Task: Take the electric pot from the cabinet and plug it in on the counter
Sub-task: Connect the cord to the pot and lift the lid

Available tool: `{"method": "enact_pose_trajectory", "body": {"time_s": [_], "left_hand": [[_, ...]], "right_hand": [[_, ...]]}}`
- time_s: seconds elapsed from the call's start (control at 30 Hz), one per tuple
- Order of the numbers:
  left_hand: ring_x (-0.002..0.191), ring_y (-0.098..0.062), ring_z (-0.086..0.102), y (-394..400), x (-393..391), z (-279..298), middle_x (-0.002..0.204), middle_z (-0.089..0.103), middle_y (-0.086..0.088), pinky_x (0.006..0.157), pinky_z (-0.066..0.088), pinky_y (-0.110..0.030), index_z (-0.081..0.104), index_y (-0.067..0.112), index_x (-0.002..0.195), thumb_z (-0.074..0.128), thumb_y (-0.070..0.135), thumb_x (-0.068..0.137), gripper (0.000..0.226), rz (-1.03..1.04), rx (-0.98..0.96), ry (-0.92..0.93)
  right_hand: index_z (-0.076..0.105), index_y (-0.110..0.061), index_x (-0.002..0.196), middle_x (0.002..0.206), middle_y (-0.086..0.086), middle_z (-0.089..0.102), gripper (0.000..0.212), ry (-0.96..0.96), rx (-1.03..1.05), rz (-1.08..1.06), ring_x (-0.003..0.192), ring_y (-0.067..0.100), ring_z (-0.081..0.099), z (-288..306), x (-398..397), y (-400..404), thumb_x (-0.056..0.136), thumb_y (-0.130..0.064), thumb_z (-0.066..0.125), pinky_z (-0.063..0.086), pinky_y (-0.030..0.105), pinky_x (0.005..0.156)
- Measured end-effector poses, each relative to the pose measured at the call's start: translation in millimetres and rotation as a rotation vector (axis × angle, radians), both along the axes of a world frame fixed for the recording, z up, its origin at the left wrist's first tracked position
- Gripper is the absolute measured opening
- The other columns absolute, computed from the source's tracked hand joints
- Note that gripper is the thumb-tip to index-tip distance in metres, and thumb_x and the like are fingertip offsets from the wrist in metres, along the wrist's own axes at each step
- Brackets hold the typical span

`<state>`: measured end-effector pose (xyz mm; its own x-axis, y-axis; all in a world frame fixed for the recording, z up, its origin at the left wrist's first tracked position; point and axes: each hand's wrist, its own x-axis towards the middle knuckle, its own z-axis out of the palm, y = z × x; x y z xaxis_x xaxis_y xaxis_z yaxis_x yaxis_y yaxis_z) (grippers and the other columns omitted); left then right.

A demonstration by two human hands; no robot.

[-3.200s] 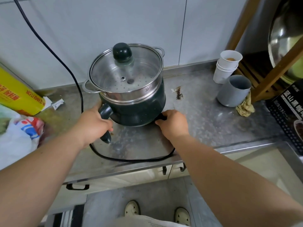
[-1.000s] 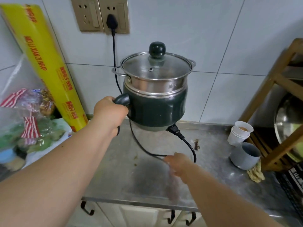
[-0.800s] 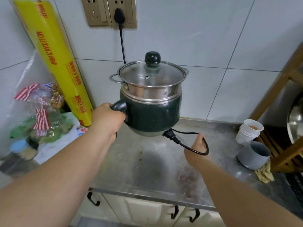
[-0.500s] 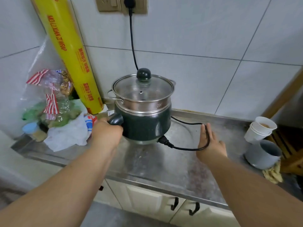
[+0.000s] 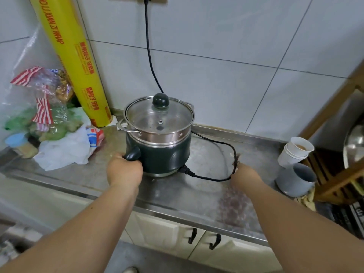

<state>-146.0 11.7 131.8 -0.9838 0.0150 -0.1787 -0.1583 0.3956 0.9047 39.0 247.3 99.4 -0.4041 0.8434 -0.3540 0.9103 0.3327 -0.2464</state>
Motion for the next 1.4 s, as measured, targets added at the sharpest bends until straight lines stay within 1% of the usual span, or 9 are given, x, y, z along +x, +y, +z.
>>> {"method": "enact_pose_trajectory", "body": {"time_s": [0.13, 0.27, 0.5, 0.77, 0.83, 0.93, 1.13, 1.33, 1.4], "left_hand": [[0.057, -0.017, 0.048, 4.9, 13.4, -0.3, 0.066, 0.052, -0.001, 0.048, 0.033, -0.027, 0.052, 0.018, 0.084, 0.061, 0.005, 0.074, 0.019, 0.012, -0.009, -0.006], [0.056, -0.014, 0.046, 9.1, 30.6, -3.7, 0.066, 0.051, -0.001, 0.044, 0.028, -0.024, 0.053, 0.016, 0.087, 0.058, 0.002, 0.075, 0.018, 0.042, 0.044, -0.027], [0.061, -0.015, 0.049, 19.9, 61.6, -9.6, 0.073, 0.053, -0.003, 0.047, 0.033, -0.023, 0.05, 0.018, 0.088, 0.057, 0.007, 0.076, 0.017, 0.032, 0.161, -0.076], [0.065, -0.014, 0.047, 34.7, 94.9, 7.1, 0.079, 0.051, -0.002, 0.049, 0.03, -0.026, 0.046, 0.018, 0.096, 0.05, 0.011, 0.083, 0.015, -0.06, 0.293, -0.237], [0.067, -0.013, 0.048, 37.4, 105.4, 7.5, 0.082, 0.052, -0.001, 0.05, 0.031, -0.026, 0.047, 0.018, 0.098, 0.049, 0.01, 0.083, 0.017, -0.096, 0.306, -0.253], [0.073, -0.013, 0.051, 41.8, 118.9, 7.1, 0.086, 0.055, -0.001, 0.053, 0.035, -0.025, 0.047, 0.02, 0.099, 0.049, 0.005, 0.08, 0.024, -0.177, 0.31, -0.275], [0.072, -0.017, 0.054, 51.3, 121.8, 10.8, 0.081, 0.056, -0.003, 0.058, 0.041, -0.03, 0.048, 0.021, 0.091, 0.046, 0.023, 0.089, 0.004, -0.323, 0.211, -0.392], [0.084, -0.016, 0.062, 37.3, 91.1, -5.7, 0.091, 0.065, 0.002, 0.077, 0.057, -0.038, 0.056, 0.033, 0.095, 0.049, 0.007, 0.083, 0.029, -0.835, 0.01, -0.388], [0.067, -0.02, 0.062, 31.8, 69.5, -5.7, 0.08, 0.065, -0.005, 0.064, 0.059, -0.034, 0.062, 0.024, 0.078, 0.05, 0.004, 0.084, 0.023, -0.809, -0.027, -0.457]], "right_hand": [[0.052, -0.008, 0.12, 0.092, 0.014, 0.059, 0.039, 0.462, -0.246, -0.286, 0.079, 0.031, 0.053, 4.2, -2.8, -3.8, 0.082, -0.005, 0.043, 0.044, 0.033, 0.064], [0.051, -0.007, 0.12, 0.11, 0.022, 0.058, 0.04, 0.558, -0.312, -0.352, 0.084, 0.033, 0.055, 4.3, -4.7, -7.6, 0.081, -0.005, 0.047, 0.049, 0.038, 0.071], [0.034, -0.017, 0.142, 0.076, 0.003, 0.046, 0.058, 0.605, -0.399, -0.391, 0.059, 0.016, 0.042, 16.6, -11.3, -11.9, 0.087, -0.011, 0.049, 0.036, 0.028, 0.049], [0.042, -0.019, 0.138, 0.129, 0.006, 0.053, 0.048, 0.694, -0.259, -0.254, 0.08, 0.016, 0.054, 26.3, -13.3, -38.1, 0.09, -0.017, 0.047, 0.047, 0.028, 0.072], [0.054, -0.017, 0.127, 0.125, 0.003, 0.059, 0.039, 0.826, -0.351, -0.174, 0.096, 0.016, 0.057, 30.3, -14.4, -54.6, 0.088, -0.026, 0.055, 0.047, 0.033, 0.088], [0.059, -0.014, 0.114, 0.104, 0.005, 0.069, 0.035, 0.923, -0.583, -0.008, 0.088, 0.014, 0.065, 37.1, -16.6, -78.5, 0.084, -0.032, 0.063, 0.049, 0.027, 0.074], [0.046, -0.023, 0.109, 0.101, 0.002, 0.061, 0.056, 0.829, -0.489, 0.121, 0.092, 0.013, 0.059, 42.9, -20.8, -100.0, 0.066, -0.031, 0.081, 0.048, 0.027, 0.079], [0.042, -0.021, 0.095, 0.082, -0.004, 0.057, 0.04, 0.601, -0.193, 0.152, 0.074, 0.014, 0.055, 54.2, -27.5, -99.2, 0.069, -0.018, 0.071, 0.045, 0.024, 0.06], [0.041, -0.021, 0.091, 0.083, 0.0, 0.059, 0.033, 0.539, -0.143, 0.149, 0.075, 0.02, 0.056, 57.6, -29.4, -98.1, 0.07, -0.013, 0.066, 0.046, 0.031, 0.063]]}}
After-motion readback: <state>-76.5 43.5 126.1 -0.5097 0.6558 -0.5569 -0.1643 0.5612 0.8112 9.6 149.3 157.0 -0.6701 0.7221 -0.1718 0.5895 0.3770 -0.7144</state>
